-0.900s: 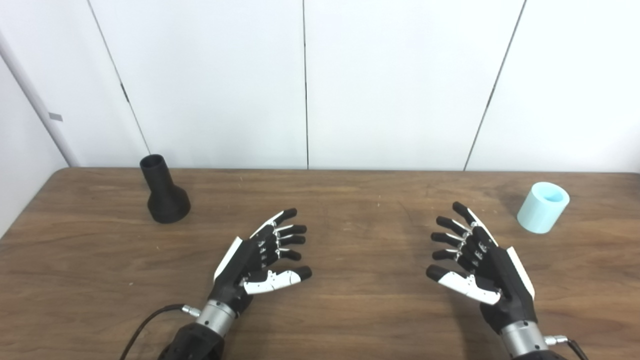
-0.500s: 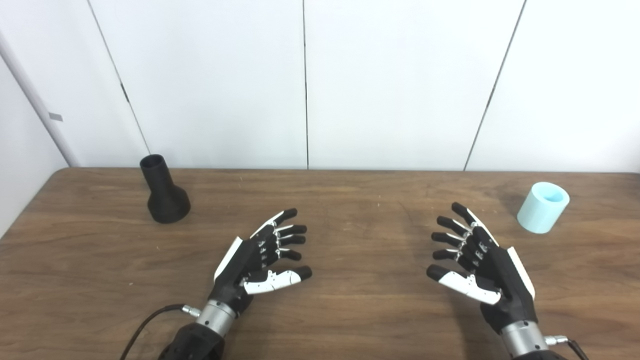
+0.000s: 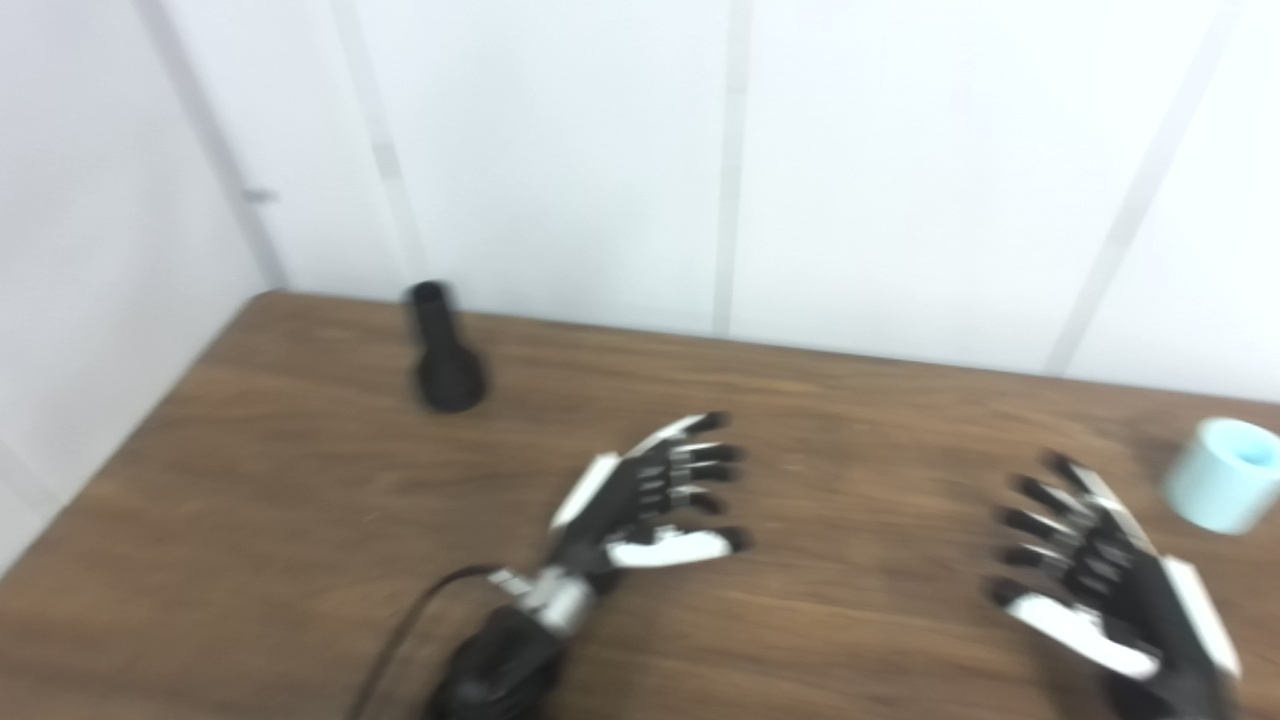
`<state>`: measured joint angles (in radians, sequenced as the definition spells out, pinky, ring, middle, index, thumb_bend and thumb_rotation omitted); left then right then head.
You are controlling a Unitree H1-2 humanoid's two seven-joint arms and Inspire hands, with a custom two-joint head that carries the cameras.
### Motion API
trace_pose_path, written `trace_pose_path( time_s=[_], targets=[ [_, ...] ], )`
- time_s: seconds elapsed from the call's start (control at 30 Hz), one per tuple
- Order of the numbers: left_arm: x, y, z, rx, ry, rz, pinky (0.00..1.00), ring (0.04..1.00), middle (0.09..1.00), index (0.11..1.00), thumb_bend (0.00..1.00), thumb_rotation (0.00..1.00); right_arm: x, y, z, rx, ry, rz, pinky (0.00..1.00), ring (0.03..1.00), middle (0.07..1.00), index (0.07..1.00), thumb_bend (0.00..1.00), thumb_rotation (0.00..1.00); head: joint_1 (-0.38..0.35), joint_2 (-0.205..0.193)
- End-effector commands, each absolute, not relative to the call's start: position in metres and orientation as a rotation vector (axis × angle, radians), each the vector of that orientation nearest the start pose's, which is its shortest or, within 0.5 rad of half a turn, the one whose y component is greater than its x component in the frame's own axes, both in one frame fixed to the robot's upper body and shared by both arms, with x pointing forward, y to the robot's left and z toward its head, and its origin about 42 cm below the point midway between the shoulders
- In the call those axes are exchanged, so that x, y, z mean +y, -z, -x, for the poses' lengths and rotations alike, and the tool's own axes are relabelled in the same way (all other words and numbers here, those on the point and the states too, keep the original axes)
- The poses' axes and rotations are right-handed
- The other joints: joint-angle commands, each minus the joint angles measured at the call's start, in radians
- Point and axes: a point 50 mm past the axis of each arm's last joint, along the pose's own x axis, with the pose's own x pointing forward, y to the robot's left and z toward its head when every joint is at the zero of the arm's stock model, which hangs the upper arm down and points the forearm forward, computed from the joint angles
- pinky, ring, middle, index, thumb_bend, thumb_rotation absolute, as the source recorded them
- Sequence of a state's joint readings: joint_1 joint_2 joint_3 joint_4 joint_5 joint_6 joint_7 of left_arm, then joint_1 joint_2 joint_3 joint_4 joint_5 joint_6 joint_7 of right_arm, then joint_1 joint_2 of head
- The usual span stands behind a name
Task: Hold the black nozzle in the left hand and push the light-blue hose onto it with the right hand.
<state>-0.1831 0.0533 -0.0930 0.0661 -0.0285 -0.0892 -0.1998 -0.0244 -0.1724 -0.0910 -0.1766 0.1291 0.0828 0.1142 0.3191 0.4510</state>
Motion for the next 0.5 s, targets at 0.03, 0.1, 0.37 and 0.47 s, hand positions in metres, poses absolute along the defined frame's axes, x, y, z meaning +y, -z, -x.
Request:
trace_pose_path(
  time_s=[0.03, 0.1, 0.37, 0.47],
  targets=[
    [0.176, -0.146, -0.343, -0.252, 0.317, -0.076, 0.60, 0.760, 0.774, 0.822, 0.64, 0.15, -0.276, -0.167, -0.295, -0.235, -0.091, 0.025, 0.67, 0.801, 0.885, 0.965, 0.67, 0.18, 0.004, -0.005],
    [0.177, -0.148, -0.343, -0.255, 0.300, -0.096, 0.60, 0.758, 0.773, 0.817, 0.64, 0.14, -0.278, -0.166, -0.297, -0.244, -0.091, 0.022, 0.65, 0.799, 0.887, 0.968, 0.67, 0.18, 0.006, -0.007],
    [0.194, -0.166, -0.346, -0.309, 0.235, -0.177, 0.56, 0.735, 0.761, 0.801, 0.64, 0.14, -0.280, -0.163, -0.300, -0.257, -0.081, 0.030, 0.62, 0.777, 0.883, 0.965, 0.68, 0.18, 0.014, -0.014],
    [0.213, -0.190, -0.352, -0.369, 0.195, -0.249, 0.55, 0.687, 0.712, 0.759, 0.63, 0.11, -0.281, -0.163, -0.301, -0.260, -0.080, 0.032, 0.62, 0.780, 0.881, 0.960, 0.68, 0.18, 0.016, -0.017]
  ],
)
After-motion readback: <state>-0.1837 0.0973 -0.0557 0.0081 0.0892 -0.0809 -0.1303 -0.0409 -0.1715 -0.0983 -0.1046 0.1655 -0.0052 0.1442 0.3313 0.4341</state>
